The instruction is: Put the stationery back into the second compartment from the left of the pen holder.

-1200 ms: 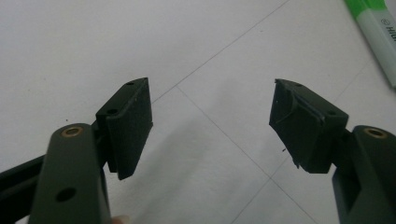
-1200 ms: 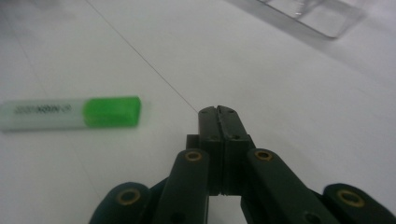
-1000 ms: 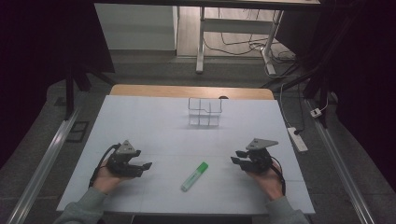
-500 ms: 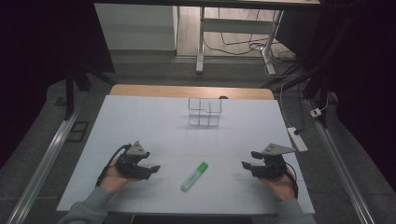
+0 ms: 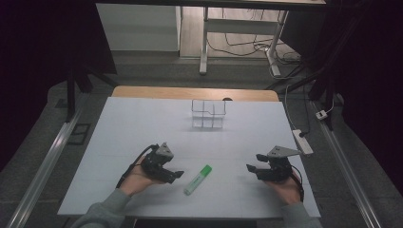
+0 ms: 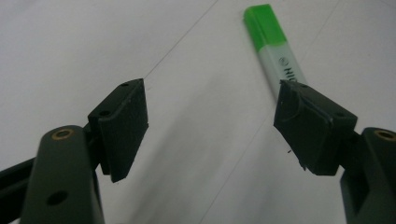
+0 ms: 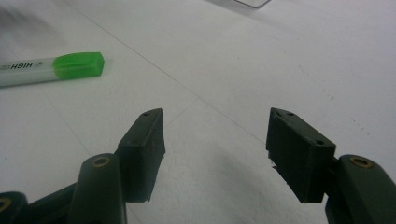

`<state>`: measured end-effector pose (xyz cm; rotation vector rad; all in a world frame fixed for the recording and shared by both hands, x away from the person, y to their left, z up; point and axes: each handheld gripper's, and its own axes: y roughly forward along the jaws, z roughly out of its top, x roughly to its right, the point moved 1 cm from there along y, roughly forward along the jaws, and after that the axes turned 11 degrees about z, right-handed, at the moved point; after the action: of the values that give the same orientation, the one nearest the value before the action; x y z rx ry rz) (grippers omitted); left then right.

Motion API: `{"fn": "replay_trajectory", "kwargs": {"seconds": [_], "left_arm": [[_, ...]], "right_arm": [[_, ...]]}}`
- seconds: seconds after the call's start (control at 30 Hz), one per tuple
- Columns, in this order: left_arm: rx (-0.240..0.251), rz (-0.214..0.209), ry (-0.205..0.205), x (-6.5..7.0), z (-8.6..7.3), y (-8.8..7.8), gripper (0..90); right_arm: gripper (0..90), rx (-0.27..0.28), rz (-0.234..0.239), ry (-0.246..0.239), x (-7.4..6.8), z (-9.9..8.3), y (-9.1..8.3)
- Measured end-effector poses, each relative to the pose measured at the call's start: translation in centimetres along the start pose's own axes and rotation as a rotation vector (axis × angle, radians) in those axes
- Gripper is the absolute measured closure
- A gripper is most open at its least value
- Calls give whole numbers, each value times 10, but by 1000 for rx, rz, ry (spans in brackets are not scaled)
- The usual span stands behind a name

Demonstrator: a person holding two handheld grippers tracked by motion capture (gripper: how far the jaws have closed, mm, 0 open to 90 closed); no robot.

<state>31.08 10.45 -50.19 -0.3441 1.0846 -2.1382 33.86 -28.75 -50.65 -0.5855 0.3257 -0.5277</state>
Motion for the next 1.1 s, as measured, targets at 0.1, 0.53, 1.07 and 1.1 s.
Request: {"fn": "replay_trajectory", "kwargs": {"seconds": [0.1, 0.53, 1.07, 1.1], "left_arm": [[-21, -9, 28, 9, 15, 10, 256], [-58, -83, 56, 26, 43, 35, 289], [-100, -77, 97, 44, 60, 58, 344], [-102, -76, 101, 45, 60, 59, 351]], "right_arm": [[369, -3, -4, 0, 0, 0, 0], [362, -15, -11, 4, 0, -1, 1], [362, -23, -13, -1, 1, -2, 2], [362, -21, -15, -2, 1, -2, 2]]}}
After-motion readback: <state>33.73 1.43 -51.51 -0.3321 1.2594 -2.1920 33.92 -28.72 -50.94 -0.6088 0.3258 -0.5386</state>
